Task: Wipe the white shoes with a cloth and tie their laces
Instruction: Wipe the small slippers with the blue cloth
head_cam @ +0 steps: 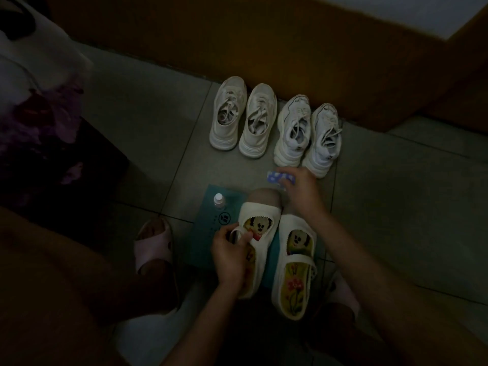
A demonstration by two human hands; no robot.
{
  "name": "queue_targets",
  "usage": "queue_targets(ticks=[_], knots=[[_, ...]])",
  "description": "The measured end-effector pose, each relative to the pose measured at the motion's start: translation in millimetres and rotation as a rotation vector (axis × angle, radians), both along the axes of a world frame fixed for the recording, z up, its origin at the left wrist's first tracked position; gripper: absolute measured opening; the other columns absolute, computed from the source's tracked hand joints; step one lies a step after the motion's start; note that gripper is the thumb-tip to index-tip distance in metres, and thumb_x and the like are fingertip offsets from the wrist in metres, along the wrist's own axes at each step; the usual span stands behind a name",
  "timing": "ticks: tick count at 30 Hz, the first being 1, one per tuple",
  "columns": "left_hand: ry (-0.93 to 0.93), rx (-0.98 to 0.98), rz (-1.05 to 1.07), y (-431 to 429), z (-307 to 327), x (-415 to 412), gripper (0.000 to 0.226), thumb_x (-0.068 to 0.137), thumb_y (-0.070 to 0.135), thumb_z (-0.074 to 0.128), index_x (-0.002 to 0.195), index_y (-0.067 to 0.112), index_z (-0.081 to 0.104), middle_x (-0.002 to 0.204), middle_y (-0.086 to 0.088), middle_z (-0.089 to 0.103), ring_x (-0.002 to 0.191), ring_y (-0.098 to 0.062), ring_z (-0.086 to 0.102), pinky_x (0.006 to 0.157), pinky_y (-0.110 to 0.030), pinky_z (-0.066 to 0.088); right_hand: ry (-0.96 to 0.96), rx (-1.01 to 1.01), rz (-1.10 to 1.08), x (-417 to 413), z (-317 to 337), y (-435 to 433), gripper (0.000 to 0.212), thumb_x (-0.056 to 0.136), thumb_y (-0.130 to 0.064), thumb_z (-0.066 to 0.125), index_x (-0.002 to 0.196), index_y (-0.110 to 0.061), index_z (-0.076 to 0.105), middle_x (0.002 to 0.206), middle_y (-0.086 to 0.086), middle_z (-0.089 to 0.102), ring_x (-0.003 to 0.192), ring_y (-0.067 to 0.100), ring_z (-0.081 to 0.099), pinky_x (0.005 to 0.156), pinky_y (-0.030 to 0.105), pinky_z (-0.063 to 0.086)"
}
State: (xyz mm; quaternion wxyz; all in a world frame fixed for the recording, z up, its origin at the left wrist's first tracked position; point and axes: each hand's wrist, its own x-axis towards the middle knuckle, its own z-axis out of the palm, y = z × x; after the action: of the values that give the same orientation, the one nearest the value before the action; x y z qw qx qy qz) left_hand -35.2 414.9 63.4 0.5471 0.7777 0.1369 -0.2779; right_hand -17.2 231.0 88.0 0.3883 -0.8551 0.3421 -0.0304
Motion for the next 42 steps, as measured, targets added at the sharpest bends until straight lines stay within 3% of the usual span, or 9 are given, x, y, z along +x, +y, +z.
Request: queue_targets(ticks=[5, 8, 12, 20, 27, 32, 36, 40, 42], knots=[[-0.012, -0.001, -0.018, 1, -1, 1, 0.025, 0.078, 0.016, 0.073, 0.101, 0.013, 0.065, 0.095, 0.000, 0.068, 0.092, -0.015, 0.063, 0.084, -0.033, 0.052, 0.241, -0.115, 0.166, 34, -27, 37, 0.024, 0.092, -0.006, 0.050, 0.109, -0.004, 0.066, 0.104, 0.017, 0.058, 0.109, 0.029, 0.050, 0.091, 0.035, 0.043], [-0.004, -0.008, -0.005, 2, -2, 1, 0.026, 0.077, 0.016, 0.073, 0.102, 0.013, 0.065, 0.096, 0.000, 0.068, 0.092, -0.014, 0.064, 0.085, -0.037, 0.053, 0.229, -0.183, 0.263, 33, -28, 44, 0.021, 0.091, -0.003, 0.049, 0.106, -0.002, 0.064, 0.086, 0.011, 0.051, 0.109, 0.024, 0.045, 0.089, 0.029, 0.039], [0.016, -0.031, 0.012, 0, -2, 0, 0.028, 0.078, 0.013, 0.073, 0.105, 0.014, 0.065, 0.099, 0.000, 0.068, 0.094, -0.014, 0.063, 0.087, -0.035, 0.052, 0.217, -0.207, 0.438, 32, -34, 39, 0.026, 0.087, 0.001, 0.051, 0.108, -0.005, 0.065, 0.103, 0.012, 0.065, 0.109, 0.025, 0.044, 0.089, 0.030, 0.041], [0.016, -0.024, 0.017, 0, -3, 1, 0.030, 0.077, 0.014, 0.074, 0.106, 0.011, 0.065, 0.100, -0.002, 0.068, 0.095, -0.015, 0.063, 0.086, -0.034, 0.053, 0.246, -0.213, 0.637, 26, -40, 51, 0.040, 0.079, 0.010, 0.056, 0.104, -0.020, 0.067, 0.103, 0.006, 0.058, 0.100, 0.020, 0.049, 0.082, 0.039, 0.050], [-0.004, -0.017, 0.015, 0, -2, 1, 0.015, 0.076, 0.011, 0.074, 0.090, 0.014, 0.068, 0.084, -0.001, 0.070, 0.082, -0.017, 0.066, 0.072, -0.030, 0.052, 0.279, -0.082, 0.776, 13, -24, 56, 0.021, 0.088, -0.007, 0.058, 0.106, -0.012, 0.069, 0.104, 0.010, 0.064, 0.101, 0.021, 0.050, 0.081, 0.026, 0.040], [0.018, -0.025, 0.030, 0, -1, 1, 0.019, 0.076, 0.012, 0.074, 0.094, 0.012, 0.067, 0.088, -0.001, 0.069, 0.084, -0.015, 0.065, 0.074, -0.028, 0.051, 0.277, 0.130, 0.666, 19, 2, 41, 0.024, 0.090, -0.007, 0.054, 0.108, -0.013, 0.068, 0.107, 0.006, 0.066, 0.100, 0.015, 0.059, 0.091, 0.030, 0.046], [0.029, -0.013, 0.034, -1, -1, 1, 0.025, 0.076, 0.014, 0.074, 0.100, 0.012, 0.066, 0.093, -0.001, 0.069, 0.089, -0.014, 0.064, 0.083, -0.033, 0.052, 0.148, -0.128, 0.290, 37, -21, 21, 0.024, 0.088, -0.001, 0.052, 0.102, -0.010, 0.069, 0.108, 0.019, 0.057, 0.098, 0.030, 0.055, 0.090, 0.035, 0.047], [0.034, -0.004, 0.018, -1, -1, 1, 0.027, 0.076, 0.016, 0.074, 0.102, 0.013, 0.066, 0.096, 0.000, 0.069, 0.091, -0.014, 0.064, 0.086, -0.036, 0.052, 0.350, -0.129, 0.372, 49, -43, 32, 0.019, 0.089, -0.004, 0.052, 0.107, -0.004, 0.059, 0.083, 0.008, 0.054, 0.103, 0.029, 0.049, 0.093, 0.034, 0.041], [0.045, -0.006, 0.024, -1, -2, 1, 0.029, 0.076, 0.015, 0.075, 0.103, 0.013, 0.066, 0.097, -0.001, 0.069, 0.093, -0.015, 0.064, 0.086, -0.036, 0.052, 0.329, -0.161, 0.461, 50, -41, 40, 0.020, 0.089, -0.003, 0.051, 0.107, -0.005, 0.060, 0.097, 0.012, 0.060, 0.112, 0.027, 0.042, 0.089, 0.031, 0.037]])
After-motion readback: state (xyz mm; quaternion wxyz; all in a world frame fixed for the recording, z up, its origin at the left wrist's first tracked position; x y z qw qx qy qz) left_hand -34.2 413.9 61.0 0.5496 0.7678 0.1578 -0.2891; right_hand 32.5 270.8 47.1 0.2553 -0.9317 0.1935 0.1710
